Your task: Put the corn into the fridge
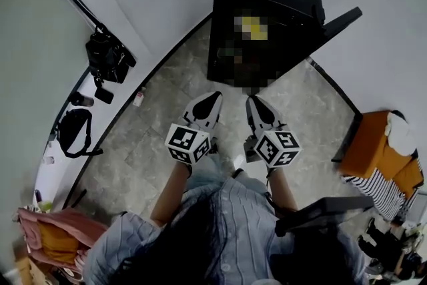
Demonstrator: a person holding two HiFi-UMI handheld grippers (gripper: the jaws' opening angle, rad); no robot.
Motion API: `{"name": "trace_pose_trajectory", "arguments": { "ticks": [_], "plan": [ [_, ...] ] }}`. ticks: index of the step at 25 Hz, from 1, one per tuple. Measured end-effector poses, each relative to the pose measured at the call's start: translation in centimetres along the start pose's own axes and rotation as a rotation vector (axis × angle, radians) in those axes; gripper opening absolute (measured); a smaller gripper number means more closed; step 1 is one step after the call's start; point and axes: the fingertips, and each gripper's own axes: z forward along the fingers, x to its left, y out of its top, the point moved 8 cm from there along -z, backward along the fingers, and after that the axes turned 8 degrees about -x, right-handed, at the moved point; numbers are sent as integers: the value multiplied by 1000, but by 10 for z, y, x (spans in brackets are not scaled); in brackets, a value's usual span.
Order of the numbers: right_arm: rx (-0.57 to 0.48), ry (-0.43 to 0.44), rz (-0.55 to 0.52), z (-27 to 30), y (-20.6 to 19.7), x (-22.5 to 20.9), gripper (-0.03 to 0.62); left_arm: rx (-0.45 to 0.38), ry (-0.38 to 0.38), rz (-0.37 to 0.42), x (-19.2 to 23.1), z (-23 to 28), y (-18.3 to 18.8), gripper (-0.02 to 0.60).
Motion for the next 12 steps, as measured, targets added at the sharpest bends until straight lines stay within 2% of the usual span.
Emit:
{"name": "trace_pose_trajectory", "arguments": {
  "ticks": [12],
  "plan": [
    [-8,57,10,-59,4,-16,32,-6,39,3,-63,-19,-15,6]
  ]
}}
